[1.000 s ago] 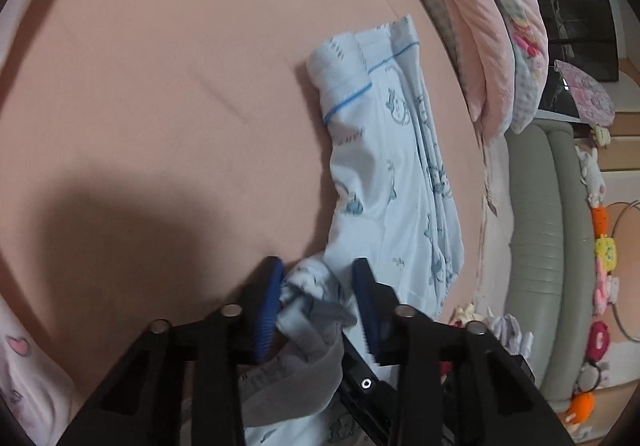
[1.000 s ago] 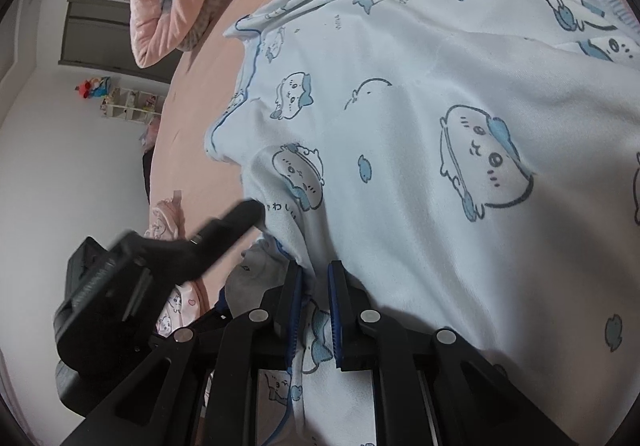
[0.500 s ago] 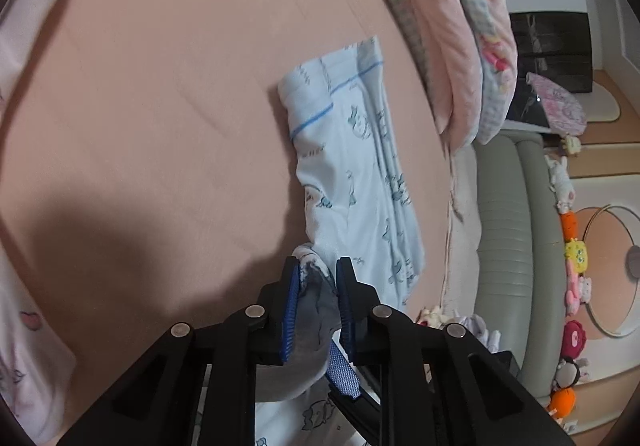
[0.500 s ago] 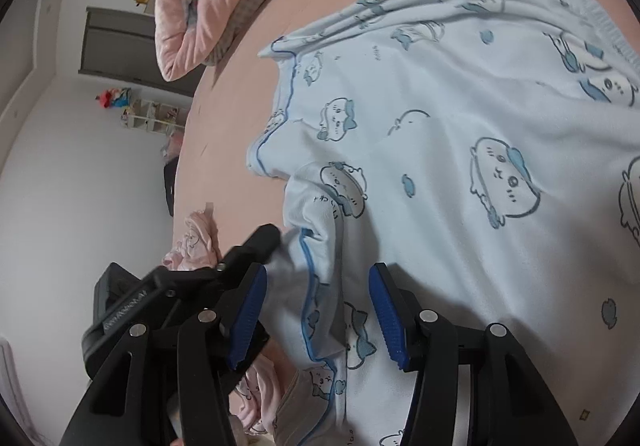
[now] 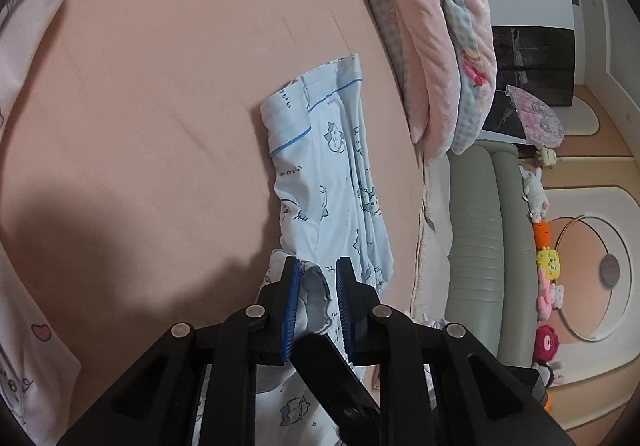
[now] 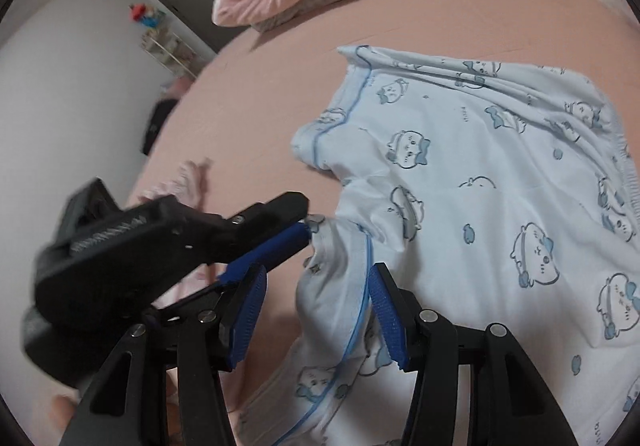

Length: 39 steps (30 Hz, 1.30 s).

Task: Fold clothes
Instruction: 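Pull the pants edge with the right gripper toward the left gripper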

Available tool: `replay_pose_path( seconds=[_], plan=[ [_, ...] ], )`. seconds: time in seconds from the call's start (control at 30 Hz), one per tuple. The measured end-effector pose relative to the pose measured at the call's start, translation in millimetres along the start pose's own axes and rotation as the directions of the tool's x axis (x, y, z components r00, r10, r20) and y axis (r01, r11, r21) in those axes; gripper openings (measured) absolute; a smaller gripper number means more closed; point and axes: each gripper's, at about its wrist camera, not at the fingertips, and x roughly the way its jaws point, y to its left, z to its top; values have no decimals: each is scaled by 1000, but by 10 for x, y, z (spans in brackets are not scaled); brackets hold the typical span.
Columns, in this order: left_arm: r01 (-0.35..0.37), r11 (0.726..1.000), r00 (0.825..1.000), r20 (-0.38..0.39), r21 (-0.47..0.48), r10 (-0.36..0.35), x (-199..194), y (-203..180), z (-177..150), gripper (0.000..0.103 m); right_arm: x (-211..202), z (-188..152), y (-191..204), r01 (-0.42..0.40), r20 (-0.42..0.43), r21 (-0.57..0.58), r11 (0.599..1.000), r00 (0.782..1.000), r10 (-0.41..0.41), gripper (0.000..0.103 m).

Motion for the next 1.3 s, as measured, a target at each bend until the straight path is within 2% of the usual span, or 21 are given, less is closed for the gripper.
replay_pose_path(
  seconds=[0.1,0.17,0.2,0.23,0.27,0.33,0.4,0.47,0.53,0.6,0.73,0.87,1.07,1.27,1.3],
  plan=[
    [2,1000,1000,-11,-1,-2,14,-2,2,16,80,-21,51,117,28,-81,990,993,-115,53],
    [7,1000,1000,-16,11,-7,21,-25,1,16,91,-27,12,131,26,-79,988,991,-129,52],
    [7,1000,1000,-19,20,-6,25,-42,-2,16,97,-31,-8,137,25,-77,988,991,-135,48],
    [5,1000,1000,-22,30,-4,29,-60,-7,16,103,-34,-28,143,24,-75,987,990,-141,38],
    [2,999,1000,-27,41,-1,40,-77,-10,16,109,-37,-48,149,23,-73,986,989,-148,34],
    [-32,998,999,-36,63,34,47,-107,-20,16,120,-44,-88,161,20,-69,985,987,-160,23],
    [-76,994,996,-40,82,80,51,-128,-24,17,131,-50,-128,173,18,-66,983,985,-172,21],
    [-139,986,989,-35,93,143,56,-124,-21,24,127,-50,-177,178,17,-55,983,984,-177,20],
    [-180,979,982,-45,95,185,81,-107,-25,47,107,-60,-228,164,13,-30,986,986,-163,20],
    [-189,975,978,-67,112,198,118,-111,-51,54,90,-64,-281,149,15,-7,989,989,-149,20],
    [-219,955,969,-73,198,237,149,-194,-133,54,79,-66,-321,135,14,8,991,991,-135,20],
    [-309,900,943,-28,307,333,199,-277,-184,54,69,-45,-352,125,16,12,992,992,-125,20],
    [-300,897,941,-54,326,335,313,-264,-208,54,44,-31,-405,116,14,26,993,993,-117,20],
    [-277,889,947,-56,366,318,357,-345,-264,53,23,-27,-457,114,16,30,993,993,-115,20],
    [-267,889,951,-50,372,306,370,-357,-267,41,13,-27,-453,115,18,17,993,993,-116,20]
  ],
)
